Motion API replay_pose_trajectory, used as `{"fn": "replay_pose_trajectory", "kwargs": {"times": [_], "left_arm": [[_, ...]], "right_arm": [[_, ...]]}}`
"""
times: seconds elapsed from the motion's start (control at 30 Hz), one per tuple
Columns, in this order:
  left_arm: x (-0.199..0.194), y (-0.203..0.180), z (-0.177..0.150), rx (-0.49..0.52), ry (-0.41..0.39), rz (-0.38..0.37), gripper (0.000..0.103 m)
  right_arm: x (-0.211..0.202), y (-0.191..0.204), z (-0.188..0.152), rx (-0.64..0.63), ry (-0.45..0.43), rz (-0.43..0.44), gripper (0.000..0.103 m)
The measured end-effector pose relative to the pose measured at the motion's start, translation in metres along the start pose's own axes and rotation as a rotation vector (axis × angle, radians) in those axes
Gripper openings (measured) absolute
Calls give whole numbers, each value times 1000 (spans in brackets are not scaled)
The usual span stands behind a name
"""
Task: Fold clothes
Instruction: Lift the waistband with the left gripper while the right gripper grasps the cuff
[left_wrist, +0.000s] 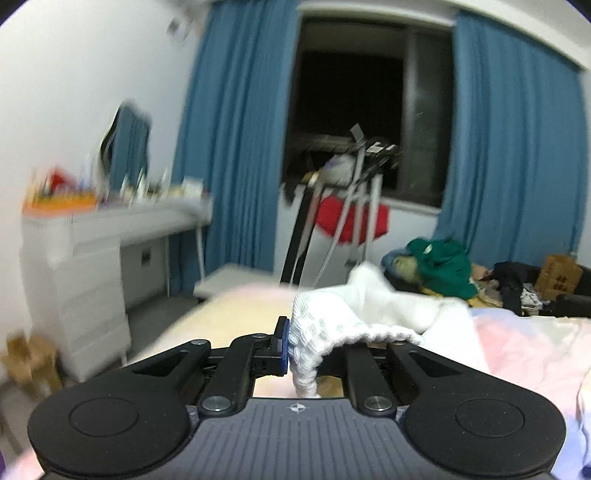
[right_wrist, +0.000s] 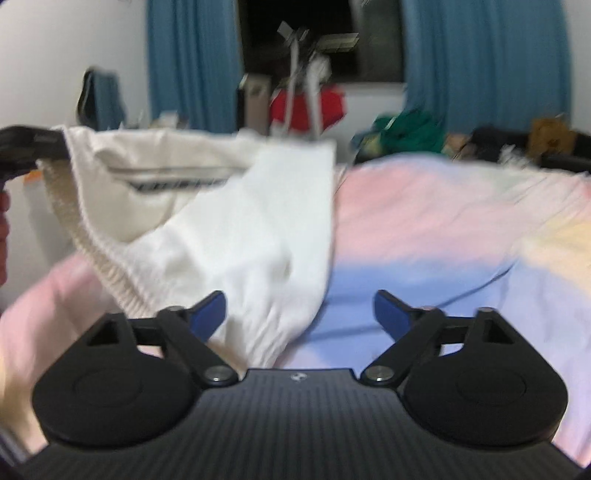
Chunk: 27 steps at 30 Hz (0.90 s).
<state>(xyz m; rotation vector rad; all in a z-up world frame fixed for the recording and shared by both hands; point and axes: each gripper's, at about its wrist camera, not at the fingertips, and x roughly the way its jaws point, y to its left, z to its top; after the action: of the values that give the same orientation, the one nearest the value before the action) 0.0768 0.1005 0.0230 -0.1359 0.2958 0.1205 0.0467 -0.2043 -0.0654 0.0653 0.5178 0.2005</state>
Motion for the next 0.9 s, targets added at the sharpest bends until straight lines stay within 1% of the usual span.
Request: {"fn": "replay_pose_trajectory", "kwargs": {"times": [0.03, 0.2, 0.27, 0.33, 0.47, 0.63, 0.7, 0.77, 0.87, 0.9], "left_arm": [[4, 11, 0, -25, 19, 0, 11], [26, 52, 0, -176, 123, -5, 11], [33, 62, 0, -200, 142, -3, 11], [39, 72, 0, -224, 162, 0, 12], [50, 83, -1, -277, 205, 5, 12], [65, 88, 0, -362, 253, -5, 13], [64, 90, -3, -378, 264, -7, 13], [64, 91, -5, -389, 275, -9, 14], [61, 91, -9, -422, 299, -17, 15], [59, 92, -10, -444, 312, -20, 18]], "right_arm": [[6, 3, -1, -1, 20, 8, 79], [36, 16, -3, -22, 113, 39, 77], [46, 24, -1, -62, 128, 51, 74], [50, 32, 1, -111, 137, 66, 73], [44, 47, 1, -153, 155, 117, 72], [46, 48, -7, -176, 171, 96, 72], [55, 42, -10, -173, 187, 23, 72], [58, 31, -10, -115, 167, -24, 72], [62, 20, -8, -30, 120, -65, 72], [63, 20, -9, -27, 110, -66, 72]]}}
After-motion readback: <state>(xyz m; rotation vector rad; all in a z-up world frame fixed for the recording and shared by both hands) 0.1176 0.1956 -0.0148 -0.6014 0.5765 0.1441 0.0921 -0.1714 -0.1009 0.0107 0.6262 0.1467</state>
